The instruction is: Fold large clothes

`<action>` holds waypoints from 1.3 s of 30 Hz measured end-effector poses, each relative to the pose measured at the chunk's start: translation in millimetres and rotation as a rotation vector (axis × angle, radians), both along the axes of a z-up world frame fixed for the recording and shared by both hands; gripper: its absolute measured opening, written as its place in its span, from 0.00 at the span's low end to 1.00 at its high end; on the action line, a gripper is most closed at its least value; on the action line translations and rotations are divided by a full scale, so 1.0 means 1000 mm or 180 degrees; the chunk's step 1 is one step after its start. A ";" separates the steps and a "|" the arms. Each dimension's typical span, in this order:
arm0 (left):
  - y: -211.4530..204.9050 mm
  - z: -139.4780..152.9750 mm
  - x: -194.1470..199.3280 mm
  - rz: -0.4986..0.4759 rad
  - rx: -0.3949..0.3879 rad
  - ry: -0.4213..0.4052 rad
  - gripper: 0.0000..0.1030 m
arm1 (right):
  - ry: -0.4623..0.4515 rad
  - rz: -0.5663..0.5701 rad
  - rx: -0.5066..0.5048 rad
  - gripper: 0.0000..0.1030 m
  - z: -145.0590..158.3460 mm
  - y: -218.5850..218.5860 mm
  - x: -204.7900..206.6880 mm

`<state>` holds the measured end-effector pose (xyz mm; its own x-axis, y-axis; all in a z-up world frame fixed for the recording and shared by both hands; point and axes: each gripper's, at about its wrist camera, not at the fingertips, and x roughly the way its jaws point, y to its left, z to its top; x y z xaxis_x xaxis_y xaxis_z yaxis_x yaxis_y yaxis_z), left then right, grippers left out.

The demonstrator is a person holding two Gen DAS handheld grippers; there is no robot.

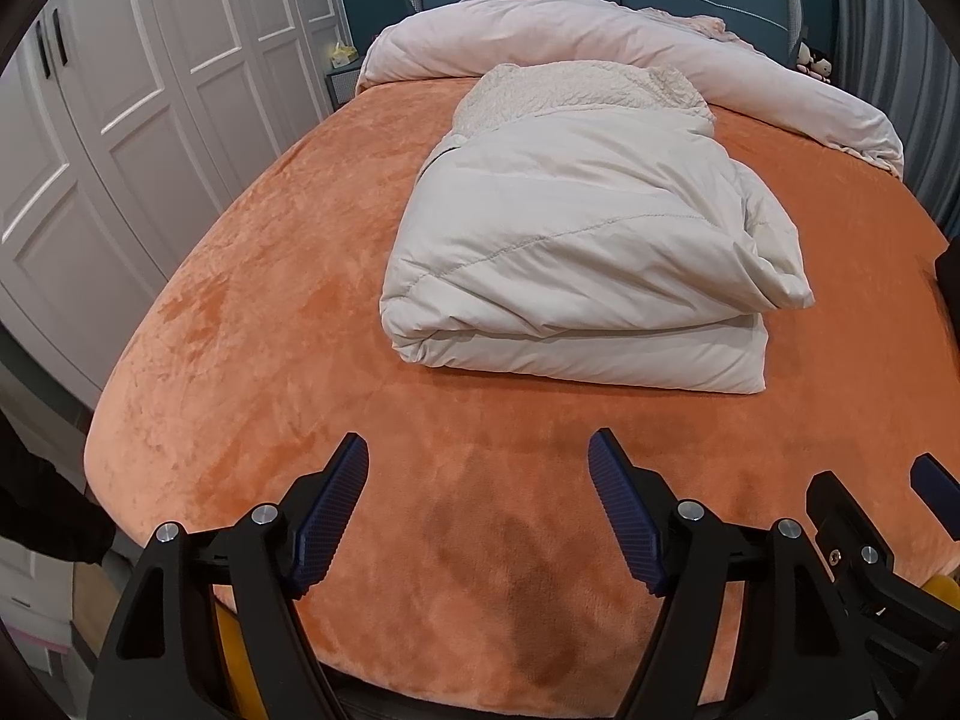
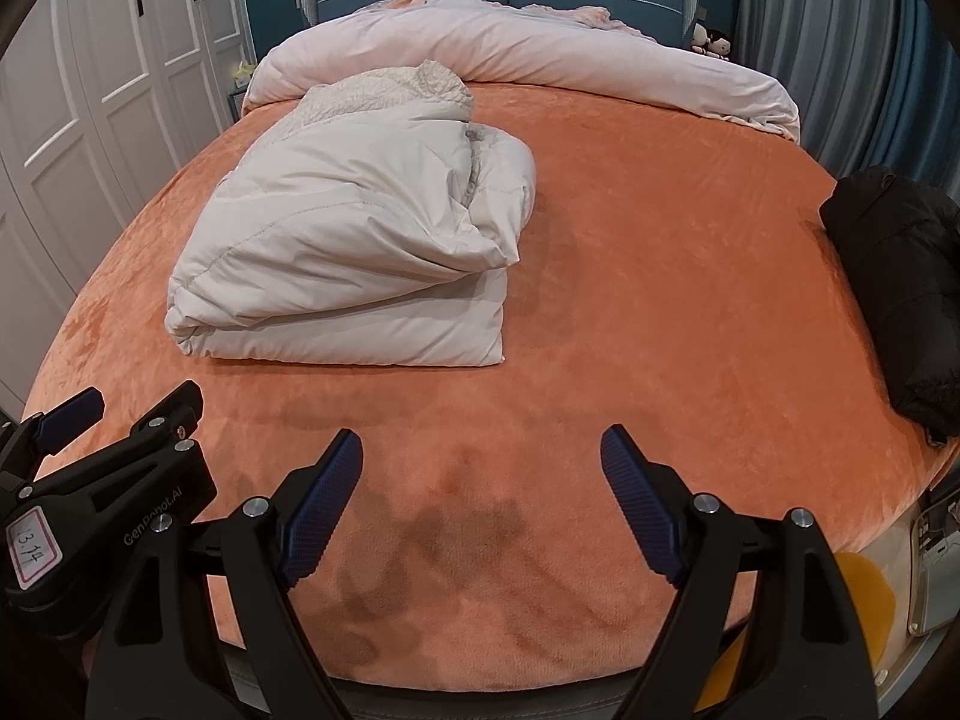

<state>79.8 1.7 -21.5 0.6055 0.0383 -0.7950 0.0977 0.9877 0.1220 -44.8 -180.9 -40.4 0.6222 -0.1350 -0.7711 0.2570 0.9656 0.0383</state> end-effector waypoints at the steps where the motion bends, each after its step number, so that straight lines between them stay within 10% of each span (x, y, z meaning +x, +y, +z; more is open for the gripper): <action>1: 0.000 0.000 0.000 0.0001 0.0000 0.0003 0.70 | 0.0001 0.0001 -0.0001 0.77 0.000 0.000 0.000; 39: 0.005 -0.002 0.002 0.0149 -0.0032 0.0037 0.69 | 0.0034 0.0027 -0.0020 0.77 -0.004 0.019 0.010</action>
<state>81.7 7.2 -23.1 0.5939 0.0582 -0.8024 0.0528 0.9924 0.1111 -35.0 -161.9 -43.9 0.6150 -0.1346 -0.7770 0.2492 0.9680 0.0296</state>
